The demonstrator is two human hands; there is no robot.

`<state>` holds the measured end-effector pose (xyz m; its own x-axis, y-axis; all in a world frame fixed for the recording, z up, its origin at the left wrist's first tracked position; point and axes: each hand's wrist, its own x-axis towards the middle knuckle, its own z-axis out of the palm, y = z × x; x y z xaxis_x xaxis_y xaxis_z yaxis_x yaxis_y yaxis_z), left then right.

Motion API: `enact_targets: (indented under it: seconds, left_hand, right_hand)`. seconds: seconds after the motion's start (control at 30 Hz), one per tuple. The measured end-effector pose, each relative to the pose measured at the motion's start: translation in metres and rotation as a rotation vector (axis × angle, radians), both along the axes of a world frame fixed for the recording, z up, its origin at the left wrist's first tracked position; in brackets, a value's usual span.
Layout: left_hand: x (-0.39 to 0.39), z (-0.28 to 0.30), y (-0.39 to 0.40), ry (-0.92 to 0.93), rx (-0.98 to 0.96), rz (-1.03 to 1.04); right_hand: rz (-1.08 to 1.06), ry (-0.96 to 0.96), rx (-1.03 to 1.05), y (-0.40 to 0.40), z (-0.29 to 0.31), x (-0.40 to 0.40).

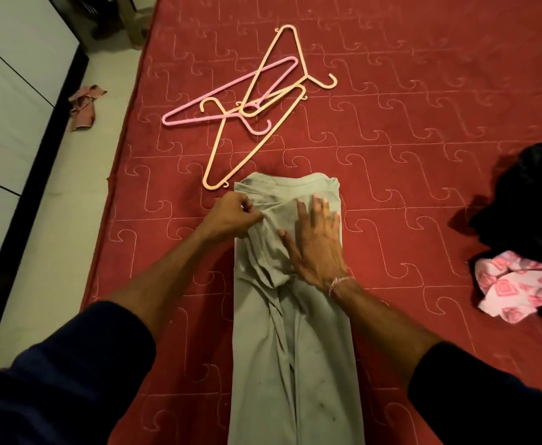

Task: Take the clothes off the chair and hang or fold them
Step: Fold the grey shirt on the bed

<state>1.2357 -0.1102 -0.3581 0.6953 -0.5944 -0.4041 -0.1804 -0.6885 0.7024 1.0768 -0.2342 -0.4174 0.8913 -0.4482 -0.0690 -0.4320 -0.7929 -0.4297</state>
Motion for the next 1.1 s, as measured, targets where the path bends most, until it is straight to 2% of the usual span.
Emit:
enact_targets:
  seconds: [0.1, 0.2, 0.27, 0.33, 0.4, 0.47, 0.53, 0.63, 0.67, 0.73, 0.8, 0.87, 0.97, 1.1]
  left_hand:
    - [-0.006, 0.013, -0.020, 0.141, -0.111, 0.089]
    - [-0.016, 0.026, -0.047, 0.392, -0.277, 0.148]
    - [-0.022, 0.027, -0.058, 0.436, -0.353, 0.148]
    - [-0.028, 0.020, -0.062, 0.299, -0.355, 0.122]
    - [-0.035, 0.006, -0.060, 0.067, -0.280, 0.068]
    - [-0.045, -0.011, -0.055, -0.215, -0.190, -0.037]
    - [-0.058, -0.026, -0.051, -0.413, -0.117, -0.171]
    - [-0.079, -0.040, -0.047, -0.526, -0.005, -0.263]
    - [-0.084, -0.044, -0.046, -0.546, 0.002, -0.234]
    - [-0.086, -0.046, -0.048, -0.487, -0.030, -0.054]
    - [-0.079, -0.044, -0.051, -0.334, -0.038, 0.153]
    - [-0.070, -0.043, -0.051, -0.243, -0.022, 0.217]
    - [-0.063, -0.039, -0.050, -0.113, -0.059, 0.238]
    - [-0.055, -0.035, -0.053, -0.085, -0.071, 0.283]
  right_hand:
    - [-0.126, -0.268, 0.399, 0.027, 0.027, -0.011]
    - [-0.255, -0.320, 0.607, 0.027, 0.039, -0.009]
    - [-0.434, -0.368, 0.658, 0.008, 0.033, -0.009]
    - [-0.580, -0.301, 0.678, -0.015, 0.019, -0.013]
    - [-0.668, -0.199, 0.801, -0.032, 0.009, -0.016]
    - [-0.693, -0.138, 0.868, -0.038, 0.008, -0.017]
    - [-0.674, -0.128, 0.884, -0.040, 0.009, -0.016]
    - [-0.627, -0.139, 0.782, -0.034, 0.010, -0.016]
    - [-0.635, -0.151, 0.832, -0.032, 0.012, -0.016]
    - [-0.666, -0.200, 1.096, -0.026, 0.016, -0.014]
    - [-0.699, -0.205, 1.347, -0.022, 0.023, -0.014]
    - [-0.700, -0.166, 1.452, -0.021, 0.029, -0.017]
    - [-0.610, -0.108, 1.431, -0.018, 0.032, -0.023]
    - [-0.443, -0.039, 1.155, -0.014, 0.024, -0.025]
